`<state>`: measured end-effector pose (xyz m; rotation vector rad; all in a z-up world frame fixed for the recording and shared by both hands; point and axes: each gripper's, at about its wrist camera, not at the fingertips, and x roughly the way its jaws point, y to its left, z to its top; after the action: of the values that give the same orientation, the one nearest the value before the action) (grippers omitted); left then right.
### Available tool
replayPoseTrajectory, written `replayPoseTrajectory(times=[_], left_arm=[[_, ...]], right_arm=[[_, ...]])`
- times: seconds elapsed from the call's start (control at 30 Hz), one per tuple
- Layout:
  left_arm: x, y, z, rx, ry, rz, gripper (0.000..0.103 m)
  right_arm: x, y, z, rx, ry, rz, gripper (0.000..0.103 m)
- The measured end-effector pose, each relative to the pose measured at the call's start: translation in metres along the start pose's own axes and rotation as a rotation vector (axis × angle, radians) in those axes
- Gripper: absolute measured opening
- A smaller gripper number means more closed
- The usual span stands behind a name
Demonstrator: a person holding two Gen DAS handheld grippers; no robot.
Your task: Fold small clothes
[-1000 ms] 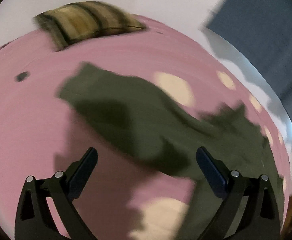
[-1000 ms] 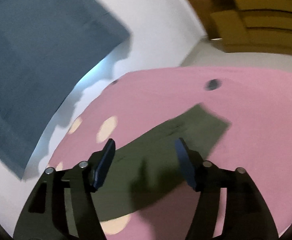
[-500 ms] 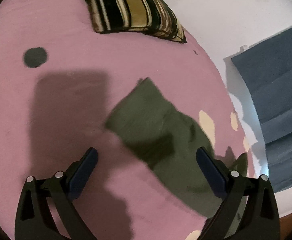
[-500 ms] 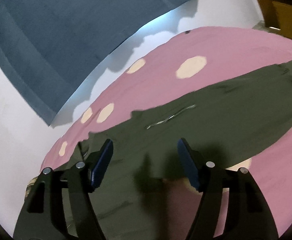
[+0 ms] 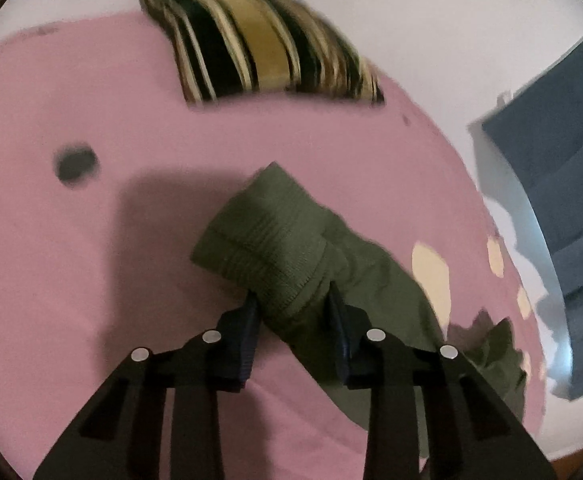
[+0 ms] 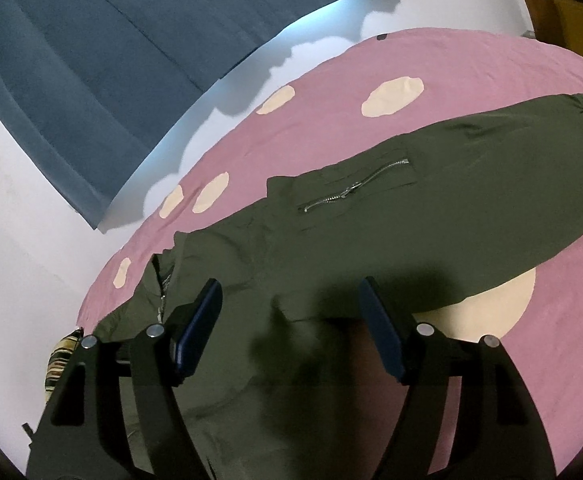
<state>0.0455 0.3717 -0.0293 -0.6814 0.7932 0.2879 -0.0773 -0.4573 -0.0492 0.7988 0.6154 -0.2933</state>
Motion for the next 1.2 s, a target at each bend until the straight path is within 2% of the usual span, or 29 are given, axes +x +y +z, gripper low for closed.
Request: replayPoseTrajectory(times=[0.1,0.13,0.33,0.47,0.57,0.67,0.77,0.9,0.97,1.07,1.2], left_arm=[[-0.025,0.003,0.017,0.014,-0.120,0.041,0.032],[-0.027,0.005,0.021,0.021,-0.131,0.032,0.032],[0.001,0.003,0.027,0.059,-0.103,0.088,0.032],[0.037,0.017,0.026,0.028,-0.034,0.134,0.032],[0.047,0.018,0.020,0.067,-0.026,0.156,0.033],[0.044,0.022,0.019,0.097,-0.036,0.137,0.037],[0.042,0.034,0.021,0.074,-0.013,0.077,0.042],[0.029,0.050,0.015,0.068,-0.006,0.013,0.051],[0.021,0.053,0.009,0.093,-0.020,0.023,0.057],[0.009,0.055,0.000,0.141,-0.036,0.059,0.058],[-0.003,0.052,-0.011,0.163,-0.043,0.060,0.061]], right_arm=[[0.001,0.000,0.000,-0.010,0.001,-0.005,0.071],[0.002,0.000,0.000,-0.013,0.004,-0.009,0.071],[0.010,-0.007,-0.003,0.001,0.030,-0.019,0.071],[0.006,-0.014,-0.003,0.007,0.033,-0.028,0.071],[0.000,-0.026,0.001,0.037,0.036,-0.031,0.072],[-0.008,-0.037,0.004,0.053,0.027,-0.043,0.072],[-0.018,-0.053,0.010,0.085,0.007,-0.040,0.076],[-0.037,-0.088,0.019,0.198,-0.033,-0.006,0.080],[-0.048,-0.109,0.027,0.257,-0.065,0.003,0.080],[-0.066,-0.141,0.040,0.329,-0.123,-0.025,0.080],[-0.092,-0.185,0.051,0.441,-0.213,-0.087,0.080]])
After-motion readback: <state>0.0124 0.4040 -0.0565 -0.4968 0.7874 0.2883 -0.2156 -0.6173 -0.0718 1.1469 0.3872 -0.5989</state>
